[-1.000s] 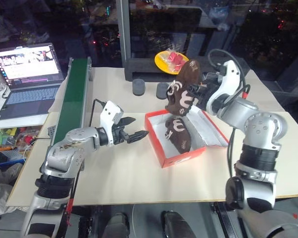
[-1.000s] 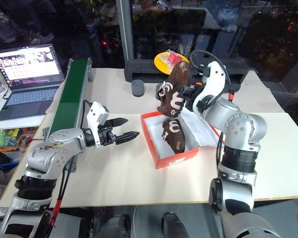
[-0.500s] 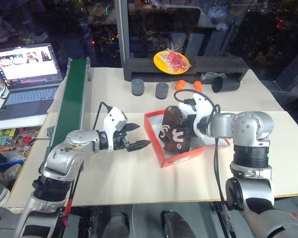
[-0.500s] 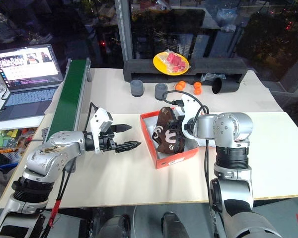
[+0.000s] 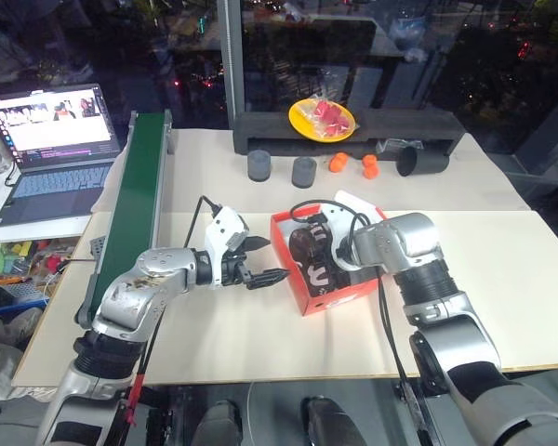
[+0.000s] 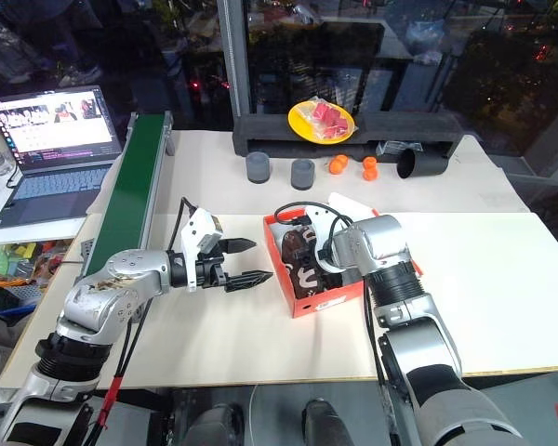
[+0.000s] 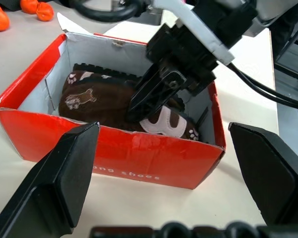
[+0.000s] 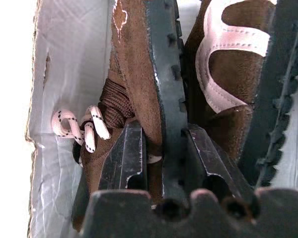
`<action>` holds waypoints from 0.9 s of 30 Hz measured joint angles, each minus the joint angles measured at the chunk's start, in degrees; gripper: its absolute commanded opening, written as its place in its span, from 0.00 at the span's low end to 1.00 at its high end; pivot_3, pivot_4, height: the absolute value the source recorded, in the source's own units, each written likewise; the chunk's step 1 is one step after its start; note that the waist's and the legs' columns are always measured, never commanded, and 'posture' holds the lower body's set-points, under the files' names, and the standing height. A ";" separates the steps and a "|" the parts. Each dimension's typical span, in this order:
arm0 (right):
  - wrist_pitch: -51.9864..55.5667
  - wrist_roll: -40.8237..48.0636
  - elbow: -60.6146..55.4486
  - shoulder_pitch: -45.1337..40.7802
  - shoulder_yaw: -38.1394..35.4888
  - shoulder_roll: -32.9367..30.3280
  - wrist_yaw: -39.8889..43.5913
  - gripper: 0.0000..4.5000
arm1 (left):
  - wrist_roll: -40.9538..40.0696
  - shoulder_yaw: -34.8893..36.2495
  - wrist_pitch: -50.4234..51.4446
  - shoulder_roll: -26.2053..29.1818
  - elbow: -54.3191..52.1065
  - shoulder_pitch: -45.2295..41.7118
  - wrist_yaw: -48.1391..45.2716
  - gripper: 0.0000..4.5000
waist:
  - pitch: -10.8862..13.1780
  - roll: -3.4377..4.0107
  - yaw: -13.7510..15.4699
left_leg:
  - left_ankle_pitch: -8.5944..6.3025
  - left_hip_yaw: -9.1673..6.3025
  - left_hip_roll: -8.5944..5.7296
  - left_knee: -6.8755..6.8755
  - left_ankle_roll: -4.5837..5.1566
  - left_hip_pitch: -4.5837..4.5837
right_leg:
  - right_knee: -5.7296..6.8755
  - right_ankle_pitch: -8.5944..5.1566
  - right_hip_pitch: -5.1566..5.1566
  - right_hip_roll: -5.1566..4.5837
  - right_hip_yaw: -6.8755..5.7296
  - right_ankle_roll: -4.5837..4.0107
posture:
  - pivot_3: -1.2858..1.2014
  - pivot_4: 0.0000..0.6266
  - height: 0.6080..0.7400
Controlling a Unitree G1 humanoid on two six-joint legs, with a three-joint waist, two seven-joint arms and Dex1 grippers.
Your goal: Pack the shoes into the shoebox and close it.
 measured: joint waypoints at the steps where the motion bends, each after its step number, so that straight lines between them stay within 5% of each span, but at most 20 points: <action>1: -0.70 -0.62 0.79 -0.12 -0.02 0.42 0.24 0.37 | 0.19 -0.07 -0.06 -0.11 0.04 -0.13 -0.08 1.00 | -0.01 -0.01 -0.04 | 0.00 0.01 0.01 0.00 0.00 0.11 | 0.00 0.00 0.09 0.00 0.00 0.00 | 0.52 0.24 1.00; 7: -1.82 -2.04 1.93 0.10 -1.78 1.67 0.57 0.82 | 0.73 -0.48 -0.60 -0.50 0.13 -0.51 -0.66 1.00 | 0.00 0.01 -0.01 | 0.00 -0.01 0.01 -0.03 0.00 0.04 | 0.06 -0.03 -0.05 0.01 0.01 0.00 | 0.52 0.24 1.00; 13: 5.57 -2.78 -12.43 -0.67 -9.44 0.19 -2.49 0.82 | 1.45 -0.43 -0.81 -0.43 0.31 -0.54 -0.97 1.00 | 0.01 0.03 0.25 | 0.00 -0.06 -0.01 -0.03 0.00 -0.78 | 0.12 -0.03 -0.82 -0.03 -0.01 0.01 | 0.52 0.24 1.00; 20: 16.63 0.86 -34.60 -1.94 -28.39 1.43 -5.72 0.34 | 1.81 -0.87 -1.45 -0.46 1.07 -0.92 -2.52 1.00 | -0.01 0.04 0.74 | 0.00 -0.20 0.02 -0.07 0.00 -0.79 | 0.10 -0.05 -0.77 -0.02 -0.23 -0.01 | 0.52 0.24 1.00; 25: 16.94 1.72 -42.79 11.85 -34.69 -1.24 -10.90 0.01 | 2.31 -1.59 -3.56 -0.55 1.18 -0.73 -3.76 1.00 | -0.01 0.05 1.72 | 0.00 -0.21 -0.03 -0.06 0.00 -0.80 | 0.04 -0.08 -0.73 -0.08 -0.25 -0.05 | 0.52 0.24 1.00; 27: 16.95 1.81 -45.69 18.66 -35.62 -3.84 -12.99 0.01 | 2.56 -1.35 -5.20 -1.76 1.65 -0.96 -3.39 1.00 | -0.01 0.11 1.72 | 0.00 -0.18 -0.07 -0.07 0.00 -0.85 | 0.05 -0.08 -0.79 -0.10 -0.19 -0.05 | 0.52 0.24 1.00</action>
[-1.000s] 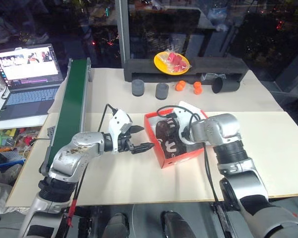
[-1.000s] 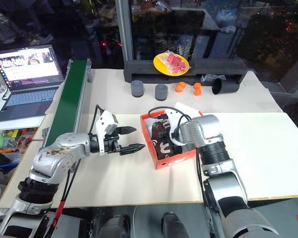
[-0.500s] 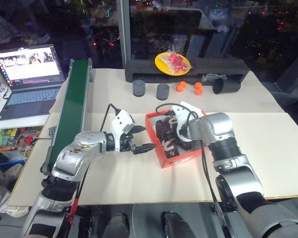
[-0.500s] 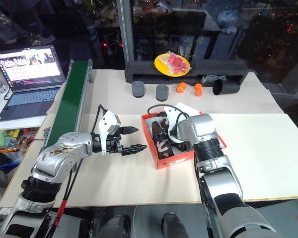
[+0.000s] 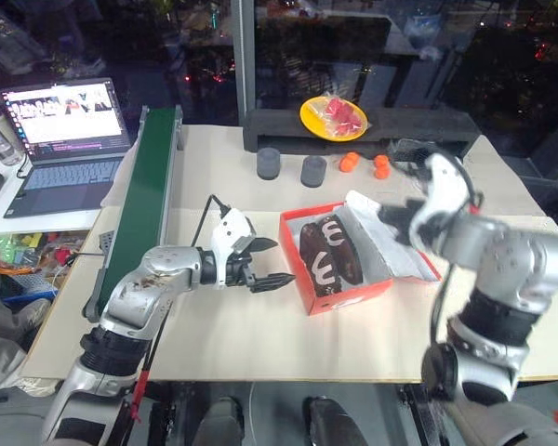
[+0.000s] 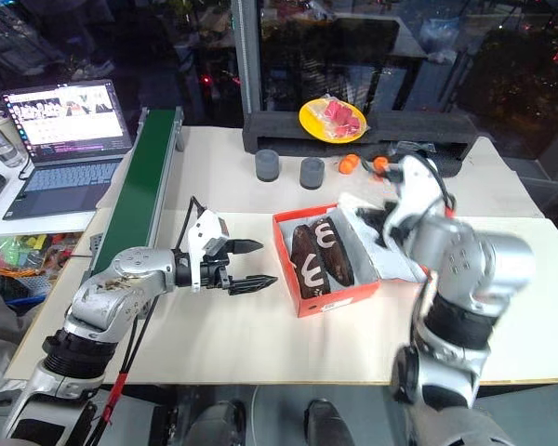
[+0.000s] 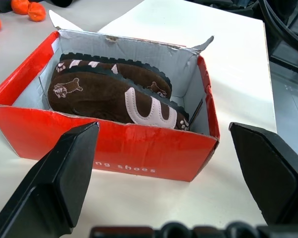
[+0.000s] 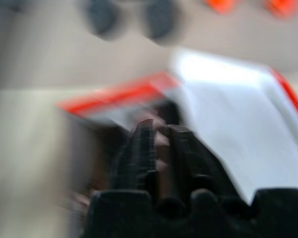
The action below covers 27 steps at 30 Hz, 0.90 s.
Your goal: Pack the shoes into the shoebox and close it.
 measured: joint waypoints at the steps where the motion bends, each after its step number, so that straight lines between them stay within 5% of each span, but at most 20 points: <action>1: -0.01 0.31 -1.68 3.17 0.00 -1.77 -0.71 0.01 | 0.07 0.43 -1.12 -0.92 0.25 -0.04 0.37 1.00 | -0.02 0.03 0.09 | 0.00 -0.01 0.00 0.00 0.00 0.00 | 0.01 -0.01 0.01 0.00 -0.01 0.01 | 0.52 0.24 1.00; 9: 0.00 12.35 -10.57 18.76 -0.71 -15.24 -4.57 0.01 | 0.57 2.45 -8.35 -1.75 0.77 0.51 -0.28 1.00 | -0.08 0.14 -1.39 | 0.01 0.05 0.04 0.00 0.02 0.64 | -0.01 -0.10 0.60 0.09 0.15 0.02 | 0.52 0.24 1.00; 12: 0.00 15.43 -10.00 20.93 -0.66 -15.74 -6.52 0.01 | 0.96 3.17 -9.48 -1.34 0.72 1.56 -0.69 1.00 | -0.08 0.14 -1.71 | 0.00 0.10 0.03 0.00 0.02 0.81 | -0.09 -0.18 0.78 0.07 0.23 0.02 | 0.52 0.24 1.00; 19: 0.00 13.79 1.78 17.61 -0.05 -2.97 -12.24 0.01 | 1.17 2.01 -9.90 0.98 -0.13 5.14 -3.63 1.00 | -0.10 0.18 -1.63 | 0.00 0.11 0.04 0.01 0.03 0.81 | -0.07 -0.17 0.76 0.08 0.25 0.02 | 0.52 0.24 1.00; 27: -3.49 4.05 19.25 9.43 -6.31 3.61 -12.82 0.01 | 1.30 2.04 -9.82 1.07 0.44 3.43 -3.57 1.00 | -0.12 0.20 -1.15 | -0.02 0.07 0.02 -0.03 0.06 0.67 | -0.16 -0.20 0.71 0.07 0.16 0.07 | 0.52 0.24 1.00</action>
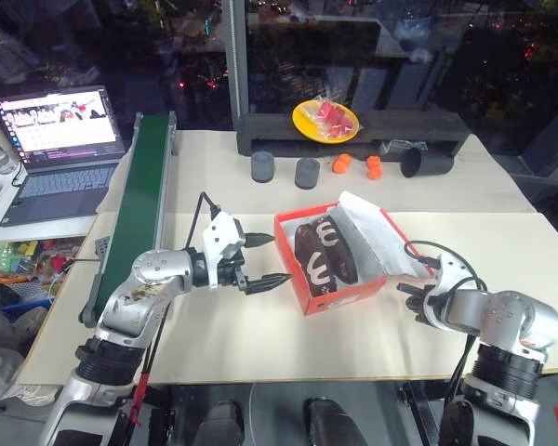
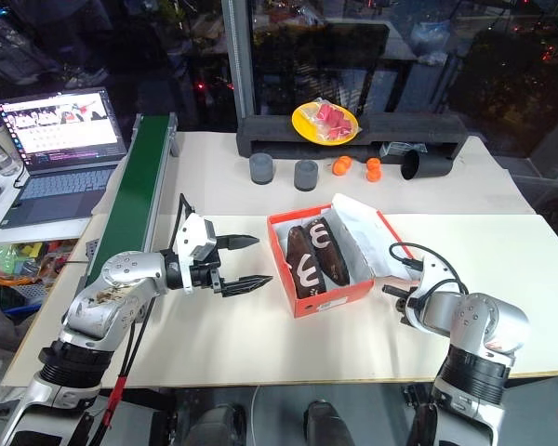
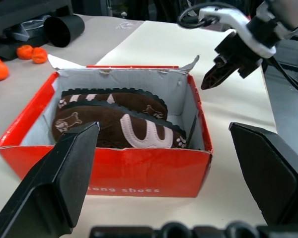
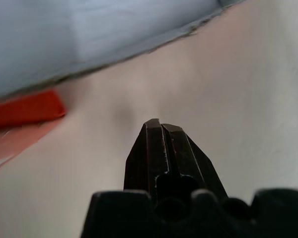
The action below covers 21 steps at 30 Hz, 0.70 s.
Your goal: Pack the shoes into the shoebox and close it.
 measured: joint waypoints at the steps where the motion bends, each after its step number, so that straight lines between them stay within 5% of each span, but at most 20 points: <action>1: -1.59 -0.55 2.55 -1.07 -2.34 1.31 -0.19 0.01 | 0.03 0.03 0.00 0.04 0.02 -0.07 -0.01 1.00 | 0.00 0.00 -0.02 | 0.00 -0.01 0.00 0.00 0.00 0.00 | 0.00 0.00 0.01 0.00 -0.02 0.00 | 0.52 0.24 1.00; 11: -20.51 3.37 22.19 -12.24 -27.39 7.80 -5.76 0.01 | 0.06 -0.04 0.61 0.17 0.19 -1.63 -0.02 1.00 | -0.04 -0.01 -0.74 | 0.01 0.00 0.01 0.03 0.01 0.35 | 0.00 0.05 0.32 0.01 0.01 -0.01 | 0.52 0.24 1.00; 21: -38.32 9.60 34.22 -15.21 -31.38 6.60 -5.43 0.01 | 0.12 -0.06 1.47 0.87 0.37 -3.01 -0.18 1.00 | -0.03 0.01 -0.79 | 0.01 0.01 0.00 0.00 0.01 0.30 | -0.02 0.04 0.26 0.01 0.04 -0.01 | 0.52 0.24 1.00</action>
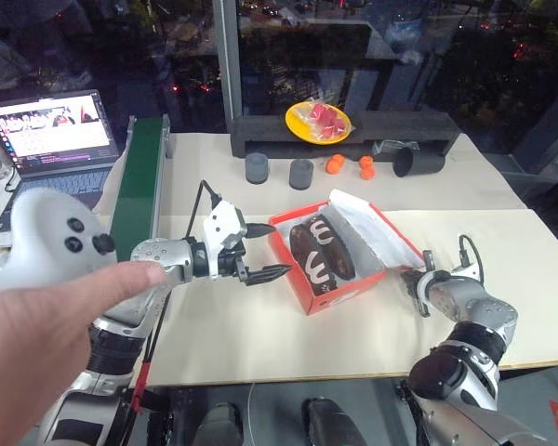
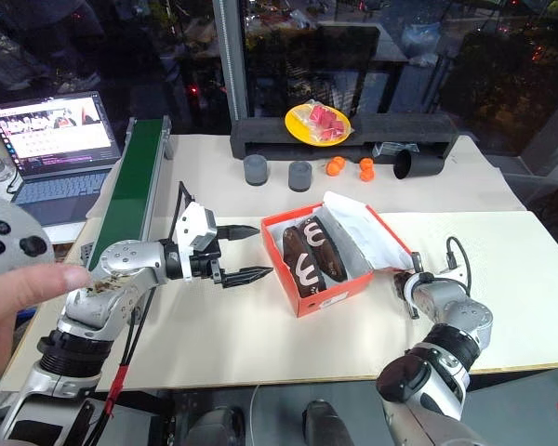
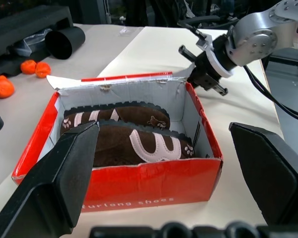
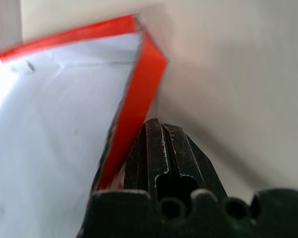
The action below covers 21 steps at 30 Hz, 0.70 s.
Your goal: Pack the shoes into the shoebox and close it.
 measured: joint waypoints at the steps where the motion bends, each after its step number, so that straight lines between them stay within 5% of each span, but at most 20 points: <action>1: -2.07 1.01 1.18 -0.10 -0.07 -0.09 0.66 0.01 | 0.00 0.00 0.05 0.16 0.00 -0.02 -0.07 1.00 | 0.00 0.01 0.00 | 0.00 0.00 0.00 -0.03 0.00 -0.01 | 0.00 -0.01 -0.03 0.00 0.00 0.00 | 0.52 0.24 1.00; 11: -9.11 12.48 -5.50 -1.17 3.12 1.99 11.48 0.01 | 0.78 -0.20 0.09 0.55 2.11 -2.42 -1.22 1.00 | 0.22 0.40 -0.10 | -0.01 -0.01 0.01 -0.15 0.01 -0.08 | 0.02 -0.05 -0.14 0.02 0.01 0.03 | 0.52 0.24 1.00; 18: -5.03 17.60 -31.17 5.54 19.80 1.77 19.23 0.01 | 1.56 -0.60 0.09 0.56 3.26 -2.99 -1.85 1.00 | 0.37 0.64 0.14 | -0.01 -0.06 0.02 -0.15 0.00 -0.20 | 0.05 -0.07 -0.22 0.01 -0.05 0.04 | 0.52 0.24 1.00; 21: 1.03 16.81 -42.45 11.65 32.91 -5.72 23.29 0.01 | 1.84 -0.61 0.17 0.59 3.25 -3.35 -2.17 1.00 | 0.37 0.65 0.20 | -0.01 -0.05 0.01 -0.15 0.01 -0.22 | 0.06 -0.08 -0.25 0.00 -0.04 0.01 | 0.52 0.24 1.00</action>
